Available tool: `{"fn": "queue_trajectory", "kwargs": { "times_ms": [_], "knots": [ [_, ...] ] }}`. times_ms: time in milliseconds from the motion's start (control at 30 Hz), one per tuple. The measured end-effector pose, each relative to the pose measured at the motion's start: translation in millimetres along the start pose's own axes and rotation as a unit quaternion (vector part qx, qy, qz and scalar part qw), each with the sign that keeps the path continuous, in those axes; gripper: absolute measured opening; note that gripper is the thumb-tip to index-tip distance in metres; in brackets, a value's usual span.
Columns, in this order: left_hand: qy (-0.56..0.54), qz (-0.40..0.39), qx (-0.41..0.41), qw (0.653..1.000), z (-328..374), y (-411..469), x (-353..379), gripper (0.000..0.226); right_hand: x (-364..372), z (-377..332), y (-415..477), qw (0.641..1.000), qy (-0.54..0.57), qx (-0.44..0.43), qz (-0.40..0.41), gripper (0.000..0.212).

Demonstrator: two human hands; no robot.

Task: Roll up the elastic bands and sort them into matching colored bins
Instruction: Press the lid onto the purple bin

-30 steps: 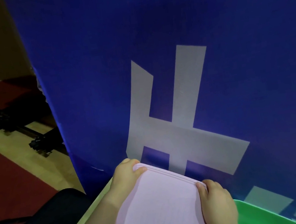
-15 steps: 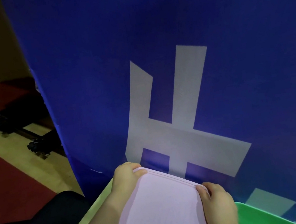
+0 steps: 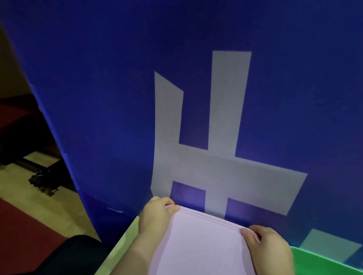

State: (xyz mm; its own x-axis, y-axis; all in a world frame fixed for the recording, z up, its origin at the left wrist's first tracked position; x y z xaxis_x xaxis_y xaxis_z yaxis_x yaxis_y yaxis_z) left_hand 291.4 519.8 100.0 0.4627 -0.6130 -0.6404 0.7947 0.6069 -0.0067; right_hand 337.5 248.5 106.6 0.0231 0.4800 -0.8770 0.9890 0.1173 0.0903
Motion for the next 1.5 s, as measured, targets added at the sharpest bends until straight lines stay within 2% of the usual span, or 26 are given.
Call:
{"fn": "queue_trajectory", "kwargs": {
  "times_ms": [167, 367, 700, 833, 1167, 1333, 1367, 1433, 1500],
  "knots": [
    [0.018, -0.013, 0.006, 1.000, 1, 1, 4, 0.011, -8, -1, -3, 0.986, -0.164, 0.005, 0.030, 0.025],
    [0.015, -0.011, 0.015, 1.000, 2, 2, 7, 0.020, -8, 3, -4, 0.985, -0.172, 0.014, 0.021, 0.028],
    [0.019, -0.002, 0.020, 1.000, 2, 1, 9, 0.022, -3, 8, -2, 0.979, -0.201, 0.008, 0.017, 0.034],
    [0.007, 0.009, 0.007, 1.000, 2, 2, 8, 0.022, -2, 8, -3, 0.980, -0.196, 0.003, 0.020, 0.034],
    [0.005, 0.011, -0.027, 1.000, 1, 0, 6, 0.024, 6, 5, 0, 0.962, -0.267, -0.036, 0.036, 0.037],
    [0.058, 0.035, 0.015, 0.998, 7, -4, 6, 0.025, 7, -4, 3, 0.956, -0.275, -0.057, 0.078, 0.033],
    [0.061, 0.039, 0.026, 0.997, 7, -4, 6, 0.025, 8, -4, 3, 0.958, -0.275, -0.052, 0.057, 0.029],
    [0.062, 0.048, 0.060, 0.995, 9, -6, 5, 0.021, 10, -4, 2, 0.961, -0.264, -0.066, 0.058, 0.018],
    [0.078, 0.052, 0.117, 0.989, 15, -6, 4, 0.015, 8, -5, 1, 0.963, -0.244, -0.087, 0.078, 0.016]
  ]
}}
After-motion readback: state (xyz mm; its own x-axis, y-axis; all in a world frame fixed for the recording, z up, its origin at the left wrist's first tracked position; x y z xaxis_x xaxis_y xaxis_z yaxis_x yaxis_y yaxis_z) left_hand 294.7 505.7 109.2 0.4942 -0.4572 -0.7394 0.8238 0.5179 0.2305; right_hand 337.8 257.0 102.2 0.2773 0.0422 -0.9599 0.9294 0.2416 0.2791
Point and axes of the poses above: each hand's wrist, its own y-axis towards the middle knuckle, its own x-axis out of the palm, z = x × y, the point moved 6 cm from there along y, towards the middle knuckle, and after that the axes turned 13 degrees about -y, right-handed, at the moved point
